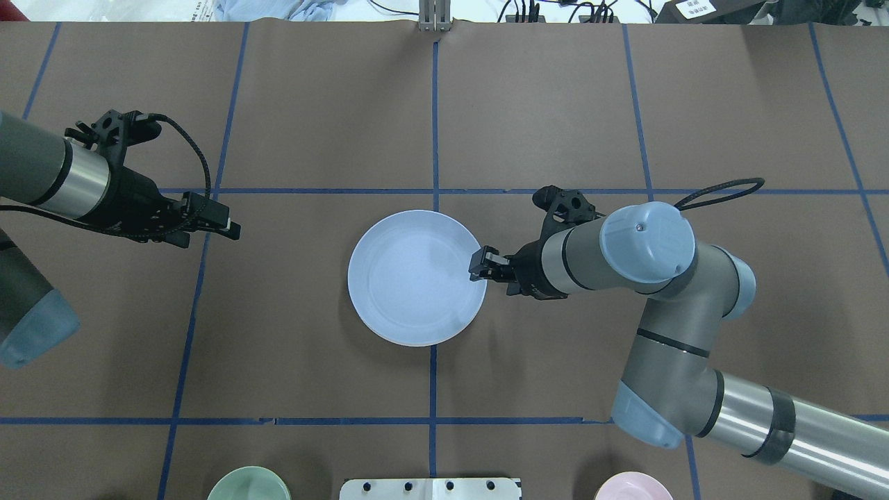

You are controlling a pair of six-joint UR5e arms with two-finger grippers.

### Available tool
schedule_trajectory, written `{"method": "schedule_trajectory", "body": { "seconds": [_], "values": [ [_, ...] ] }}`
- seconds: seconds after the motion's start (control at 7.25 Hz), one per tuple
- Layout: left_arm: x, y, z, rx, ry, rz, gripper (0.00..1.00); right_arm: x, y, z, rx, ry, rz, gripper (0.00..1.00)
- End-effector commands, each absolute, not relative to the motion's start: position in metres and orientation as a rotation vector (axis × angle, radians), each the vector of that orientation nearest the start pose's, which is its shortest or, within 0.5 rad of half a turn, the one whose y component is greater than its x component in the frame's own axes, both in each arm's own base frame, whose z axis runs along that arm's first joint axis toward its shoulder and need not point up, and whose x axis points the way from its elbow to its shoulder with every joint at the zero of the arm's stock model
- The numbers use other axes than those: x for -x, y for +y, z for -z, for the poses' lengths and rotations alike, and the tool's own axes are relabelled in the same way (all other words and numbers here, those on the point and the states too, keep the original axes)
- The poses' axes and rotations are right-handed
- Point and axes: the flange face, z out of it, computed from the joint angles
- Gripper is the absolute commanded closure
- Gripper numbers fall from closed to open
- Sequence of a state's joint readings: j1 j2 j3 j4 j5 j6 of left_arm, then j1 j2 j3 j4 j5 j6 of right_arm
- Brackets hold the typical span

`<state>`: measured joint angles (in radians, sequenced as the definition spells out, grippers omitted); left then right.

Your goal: Stack three plates with pink and blue

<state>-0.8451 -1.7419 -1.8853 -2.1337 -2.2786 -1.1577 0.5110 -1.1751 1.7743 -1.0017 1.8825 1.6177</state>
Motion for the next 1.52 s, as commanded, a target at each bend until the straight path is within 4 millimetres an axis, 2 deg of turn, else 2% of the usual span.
{"method": "schedule_trajectory", "body": {
  "seconds": [0.0,0.14,0.41,0.69,0.83,0.97,1.1,1.38],
  "values": [
    [-0.272,-0.454,-0.379,-0.161,1.130,-0.066,0.01,0.411,-0.442,-0.327,0.034,-1.144,-0.354,0.00],
    [-0.240,-0.457,-0.406,-0.219,1.085,-0.110,0.01,0.361,-0.460,-0.369,0.006,-1.097,-0.312,0.00],
    [-0.172,-0.469,-0.450,-0.335,0.992,-0.179,0.01,0.237,-0.486,-0.457,-0.068,-1.013,-0.176,0.00],
    [-0.085,-0.485,-0.516,-0.414,0.914,-0.261,0.01,0.120,-0.508,-0.511,-0.120,-0.873,-0.014,0.00],
    [-0.036,-0.494,-0.552,-0.444,0.888,-0.292,0.01,0.076,-0.514,-0.530,-0.114,-0.804,0.073,0.00],
    [-0.006,-0.498,-0.563,-0.444,0.852,-0.290,0.01,0.032,-0.516,-0.543,-0.110,-0.756,0.133,0.00],
    [0.016,-0.500,-0.568,-0.431,0.825,-0.284,0.01,0.000,-0.515,-0.552,-0.104,-0.737,0.169,0.00],
    [0.024,-0.507,-0.564,-0.405,0.816,-0.266,0.01,-0.017,-0.506,-0.564,-0.079,-0.746,0.146,0.00]
  ]
}}
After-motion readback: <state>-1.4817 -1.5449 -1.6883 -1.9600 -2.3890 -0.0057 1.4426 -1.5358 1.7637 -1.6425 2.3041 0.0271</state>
